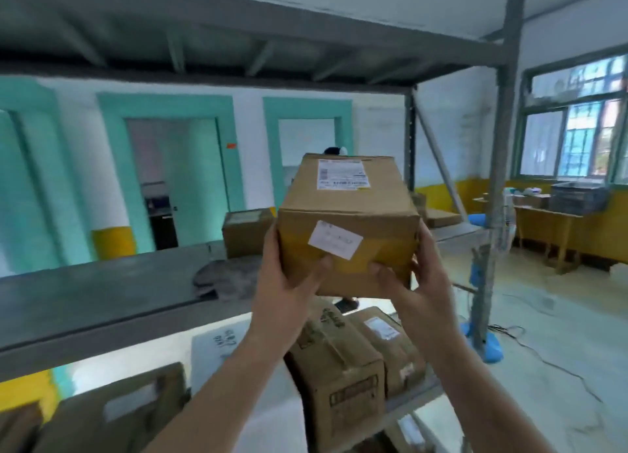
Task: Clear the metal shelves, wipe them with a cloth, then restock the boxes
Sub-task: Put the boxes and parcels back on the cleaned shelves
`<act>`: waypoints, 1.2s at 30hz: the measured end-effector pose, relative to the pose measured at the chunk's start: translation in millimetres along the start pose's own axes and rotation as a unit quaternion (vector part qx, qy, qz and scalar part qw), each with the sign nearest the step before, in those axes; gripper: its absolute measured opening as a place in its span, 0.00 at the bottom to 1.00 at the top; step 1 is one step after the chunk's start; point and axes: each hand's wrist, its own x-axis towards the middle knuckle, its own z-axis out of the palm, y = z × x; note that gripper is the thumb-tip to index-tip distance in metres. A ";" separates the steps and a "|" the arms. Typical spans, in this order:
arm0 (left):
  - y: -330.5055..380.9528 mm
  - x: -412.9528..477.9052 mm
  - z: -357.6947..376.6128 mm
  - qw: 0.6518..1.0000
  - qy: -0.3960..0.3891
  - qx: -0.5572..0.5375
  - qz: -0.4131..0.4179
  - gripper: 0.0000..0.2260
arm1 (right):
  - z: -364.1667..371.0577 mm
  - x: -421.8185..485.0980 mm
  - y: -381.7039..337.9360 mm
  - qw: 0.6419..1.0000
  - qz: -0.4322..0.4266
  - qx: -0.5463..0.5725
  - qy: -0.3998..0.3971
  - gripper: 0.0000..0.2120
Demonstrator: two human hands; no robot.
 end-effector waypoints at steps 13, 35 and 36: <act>9.3 34.8 -230.4 0.967 0.196 0.164 -0.016 0.29 | 249.8 48.3 -9.8 0.968 -0.023 0.093 -0.231 0.39; -125.5 135.7 -300.3 0.890 0.230 0.303 -0.252 0.31 | 385.7 128.8 93.1 0.897 0.012 -0.211 -0.389 0.24; -122.9 134.9 -299.5 0.888 0.223 0.309 -0.258 0.31 | 383.1 127.5 91.4 0.898 0.021 -0.202 -0.390 0.24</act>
